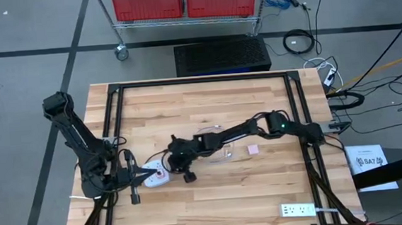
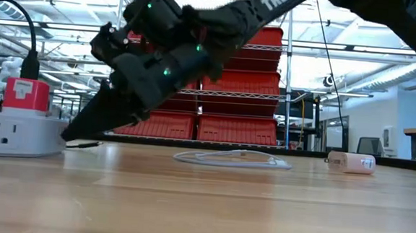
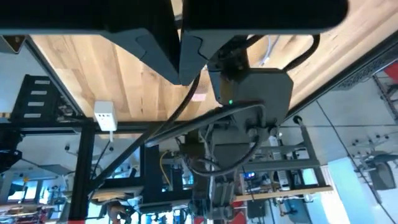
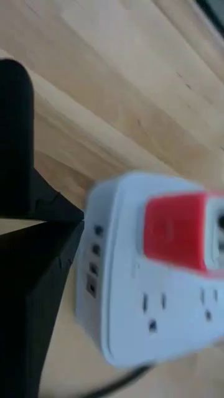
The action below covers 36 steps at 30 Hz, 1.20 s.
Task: Insert USB
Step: Insert the black charger cable into the red charger adapter on the left white outlet extension, then insert the pink charger adapter into the right white outlet extension
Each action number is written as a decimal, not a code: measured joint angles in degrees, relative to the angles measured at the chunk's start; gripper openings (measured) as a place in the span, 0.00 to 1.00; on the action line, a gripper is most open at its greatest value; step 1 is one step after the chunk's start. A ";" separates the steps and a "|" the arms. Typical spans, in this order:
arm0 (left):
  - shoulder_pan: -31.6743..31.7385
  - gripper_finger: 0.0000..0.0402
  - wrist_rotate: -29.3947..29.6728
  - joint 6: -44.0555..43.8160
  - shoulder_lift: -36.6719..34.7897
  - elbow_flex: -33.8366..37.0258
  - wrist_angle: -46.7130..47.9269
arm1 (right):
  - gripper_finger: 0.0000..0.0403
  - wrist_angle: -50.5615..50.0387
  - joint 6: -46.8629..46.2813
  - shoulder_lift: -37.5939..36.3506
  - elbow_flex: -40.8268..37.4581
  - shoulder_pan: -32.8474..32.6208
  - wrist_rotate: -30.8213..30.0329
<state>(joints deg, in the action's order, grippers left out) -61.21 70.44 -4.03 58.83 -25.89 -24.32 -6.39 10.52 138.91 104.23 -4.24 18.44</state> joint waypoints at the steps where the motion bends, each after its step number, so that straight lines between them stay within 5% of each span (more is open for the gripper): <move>1: -0.10 0.01 -0.01 -0.01 0.00 0.01 0.01 | 0.00 -1.96 0.85 -0.43 0.53 -0.12 -0.03; 15: -1.15 0.02 -0.02 -1.64 0.00 0.04 -0.06 | 0.00 -35.83 5.39 -10.35 -0.40 -4.31 -6.32; 21: -1.25 0.02 -0.12 -1.64 0.00 0.04 -0.41 | 0.00 -35.09 0.72 -16.28 -11.05 -6.87 -6.43; 28: -1.22 0.02 -0.14 -1.84 0.00 0.04 -0.62 | 0.00 -23.15 -13.47 -30.27 -31.09 -9.93 -7.57; 36: 0.82 0.02 -8.60 -5.60 0.02 0.04 -1.27 | 0.00 -23.15 -34.45 -45.11 -44.63 -19.03 -12.85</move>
<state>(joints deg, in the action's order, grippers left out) -60.39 61.84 -9.63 58.84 -25.85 -25.59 -29.54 -23.93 93.80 59.59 -23.27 5.58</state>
